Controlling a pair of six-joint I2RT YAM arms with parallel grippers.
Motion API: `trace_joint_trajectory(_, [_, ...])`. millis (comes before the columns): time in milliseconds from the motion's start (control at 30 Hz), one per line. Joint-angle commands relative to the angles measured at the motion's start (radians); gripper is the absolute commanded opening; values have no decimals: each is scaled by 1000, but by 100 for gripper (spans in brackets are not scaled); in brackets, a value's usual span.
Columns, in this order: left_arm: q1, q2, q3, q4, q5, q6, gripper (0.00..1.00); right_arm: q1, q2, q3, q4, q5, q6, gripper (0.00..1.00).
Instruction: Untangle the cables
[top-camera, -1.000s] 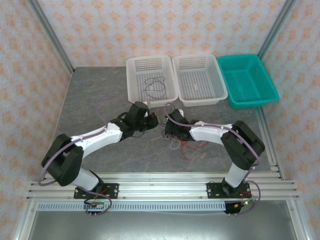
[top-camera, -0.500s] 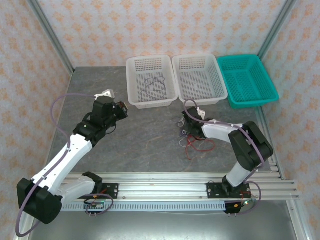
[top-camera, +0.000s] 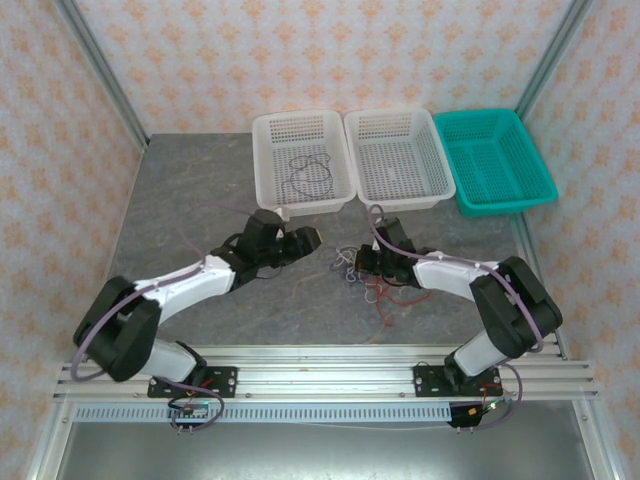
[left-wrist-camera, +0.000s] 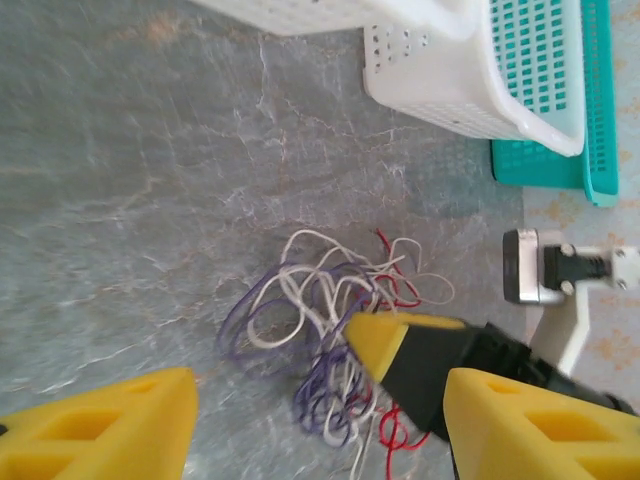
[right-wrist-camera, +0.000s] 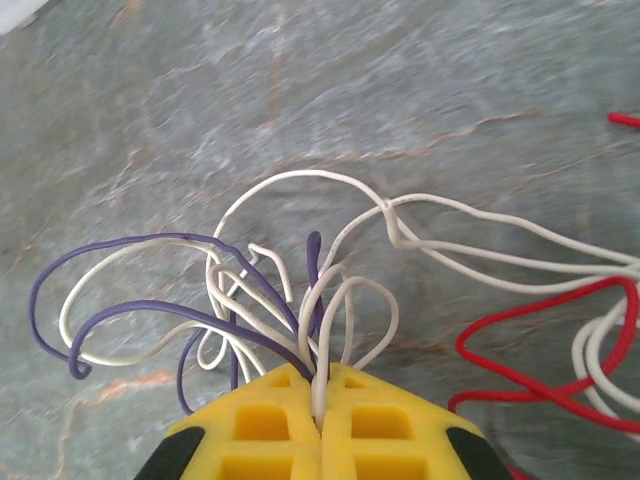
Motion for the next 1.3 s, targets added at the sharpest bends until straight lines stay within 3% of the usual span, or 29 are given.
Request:
trace_joint_trajectory(0, [-8, 80, -26, 179, 32, -150, 67, 16, -8, 14, 30, -48, -22, 0])
trace_joint_trajectory(300, [-18, 171, -34, 145, -39, -183, 65, 27, -40, 10, 30, -39, -20, 0])
trace_joint_trajectory(433, [-25, 222, -41, 222, 16, -218, 53, 29, -38, 15, 28, -26, -15, 0])
trace_joint_trajectory(667, [-40, 270, -65, 304, 18, -274, 35, 31, -25, 24, 31, -45, -3, 0])
trace_joint_trajectory(800, [-40, 272, -56, 302, 13, -273, 18, 35, -23, 19, 23, -50, -6, 0])
trace_joint_trajectory(900, [-40, 270, -48, 298, 9, -268, 0, 37, -31, 3, 20, -46, -5, 0])
trace_joint_trajectory(933, [-40, 268, -46, 298, 9, -265, 0, 37, -34, -3, 16, -41, -5, 1])
trace_joint_trajectory(1000, [-37, 259, -42, 284, 6, -250, 0, 37, -52, -7, -9, -23, -22, 15])
trace_joint_trajectory(1100, [-35, 224, -15, 193, -8, -156, 0, 36, -133, 2, -100, 74, -62, 44])
trace_joint_trajectory(1267, [-74, 162, 93, -76, -61, 173, 0, 35, -287, 2, -85, 113, -94, 62])
